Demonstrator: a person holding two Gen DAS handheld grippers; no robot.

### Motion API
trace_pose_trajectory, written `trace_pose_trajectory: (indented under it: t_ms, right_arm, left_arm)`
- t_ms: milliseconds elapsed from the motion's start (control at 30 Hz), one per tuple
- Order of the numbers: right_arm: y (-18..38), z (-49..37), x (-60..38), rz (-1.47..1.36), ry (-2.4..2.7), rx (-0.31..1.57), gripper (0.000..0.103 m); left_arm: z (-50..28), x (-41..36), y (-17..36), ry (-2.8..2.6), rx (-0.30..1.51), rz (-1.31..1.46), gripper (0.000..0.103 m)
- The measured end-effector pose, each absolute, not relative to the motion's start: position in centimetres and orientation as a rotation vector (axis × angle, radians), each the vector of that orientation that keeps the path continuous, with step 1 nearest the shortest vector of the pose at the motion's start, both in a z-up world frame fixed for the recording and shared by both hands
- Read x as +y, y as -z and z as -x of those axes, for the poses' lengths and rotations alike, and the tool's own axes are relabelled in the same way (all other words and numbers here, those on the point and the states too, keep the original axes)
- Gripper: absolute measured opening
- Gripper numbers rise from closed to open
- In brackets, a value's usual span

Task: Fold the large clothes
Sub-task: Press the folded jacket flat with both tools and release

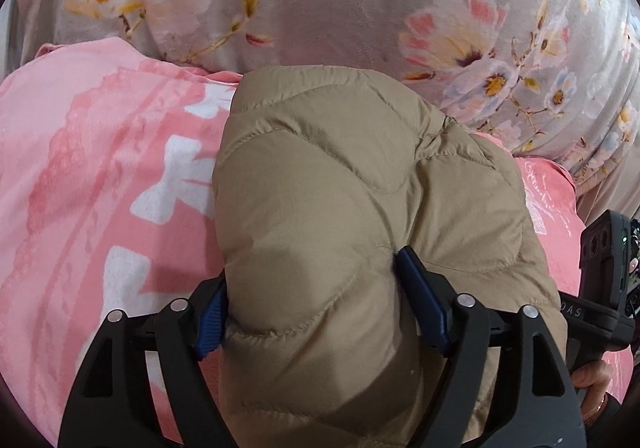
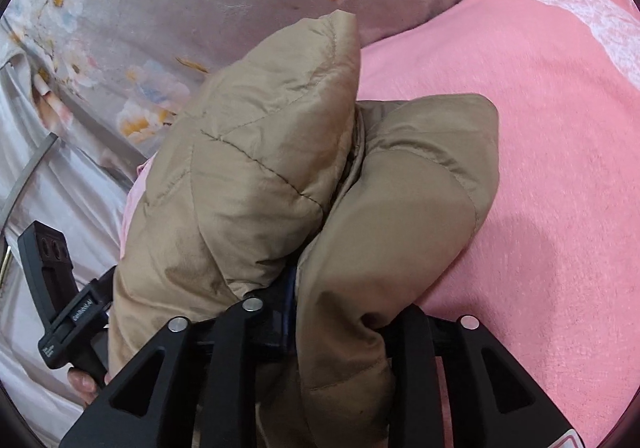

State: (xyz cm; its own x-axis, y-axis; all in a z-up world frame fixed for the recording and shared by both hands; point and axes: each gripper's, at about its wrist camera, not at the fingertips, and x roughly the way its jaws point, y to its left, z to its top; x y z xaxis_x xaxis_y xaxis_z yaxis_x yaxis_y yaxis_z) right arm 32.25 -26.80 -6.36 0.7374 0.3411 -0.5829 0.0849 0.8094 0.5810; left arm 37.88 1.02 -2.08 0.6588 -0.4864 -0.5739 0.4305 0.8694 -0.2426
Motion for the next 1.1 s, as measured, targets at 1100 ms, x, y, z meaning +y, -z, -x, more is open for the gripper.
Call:
trace_pose_trajectory:
  t_ms: [1100]
  right_arm:
    - [2.3, -28.7, -17.9, -0.11, 0.122, 0.734, 0.012]
  left_arm:
    - [-32.0, -3.7, 0.9, -0.03, 0.664, -0.236, 0.098]
